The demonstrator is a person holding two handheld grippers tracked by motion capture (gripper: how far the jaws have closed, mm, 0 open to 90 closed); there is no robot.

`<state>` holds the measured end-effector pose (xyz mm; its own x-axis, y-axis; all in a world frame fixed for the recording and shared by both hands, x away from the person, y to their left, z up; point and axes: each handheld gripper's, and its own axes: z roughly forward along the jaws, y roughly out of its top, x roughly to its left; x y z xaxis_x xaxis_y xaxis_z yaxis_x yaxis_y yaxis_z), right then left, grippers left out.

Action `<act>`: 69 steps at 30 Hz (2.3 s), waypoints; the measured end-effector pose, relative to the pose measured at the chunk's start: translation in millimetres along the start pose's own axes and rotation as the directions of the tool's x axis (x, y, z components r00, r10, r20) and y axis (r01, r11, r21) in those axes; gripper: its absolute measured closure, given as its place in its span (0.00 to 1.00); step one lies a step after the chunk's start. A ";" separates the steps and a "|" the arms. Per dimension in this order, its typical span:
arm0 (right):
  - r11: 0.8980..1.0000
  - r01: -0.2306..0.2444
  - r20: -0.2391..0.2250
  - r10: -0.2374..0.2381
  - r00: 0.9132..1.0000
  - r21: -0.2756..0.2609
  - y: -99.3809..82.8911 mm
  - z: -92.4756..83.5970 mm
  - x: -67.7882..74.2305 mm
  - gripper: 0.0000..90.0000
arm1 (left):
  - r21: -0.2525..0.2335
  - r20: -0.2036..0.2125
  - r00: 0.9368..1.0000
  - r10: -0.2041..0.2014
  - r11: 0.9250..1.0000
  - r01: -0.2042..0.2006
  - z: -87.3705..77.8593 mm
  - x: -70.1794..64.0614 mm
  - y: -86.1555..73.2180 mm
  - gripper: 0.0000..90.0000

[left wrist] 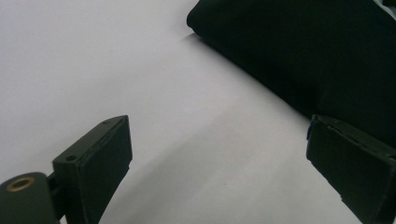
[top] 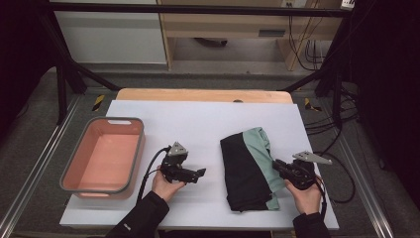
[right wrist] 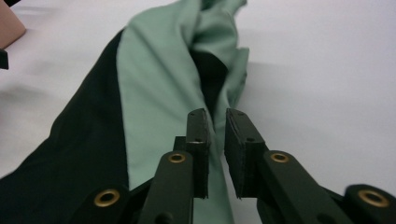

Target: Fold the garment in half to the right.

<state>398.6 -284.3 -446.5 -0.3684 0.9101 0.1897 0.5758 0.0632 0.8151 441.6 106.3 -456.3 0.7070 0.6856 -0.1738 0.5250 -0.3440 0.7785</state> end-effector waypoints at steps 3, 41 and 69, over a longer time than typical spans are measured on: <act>0.999 0.039 -0.007 -0.039 0.999 -0.025 -2.4 -7.0 -0.5 0.76 | -0.005 -0.002 1.000 -0.004 1.000 0.004 -1.1 0.0 -0.8 0.07; 0.971 0.211 -0.274 -0.174 0.946 0.111 -40.0 6.7 74.2 0.77 | -0.022 -0.010 1.000 -0.018 1.000 0.018 -9.2 6.7 1.2 0.07; 0.983 0.079 -0.091 -0.065 0.994 0.165 -43.6 -23.6 0.4 0.98 | -0.016 -0.001 1.000 -0.031 0.999 0.031 -7.8 10.7 2.2 0.07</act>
<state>356.2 -296.4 -469.1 -0.4699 0.8631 0.1853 0.6575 0.2022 0.7258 446.6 117.9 -451.8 0.6902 0.6962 -0.1973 0.5390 -0.3128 0.7821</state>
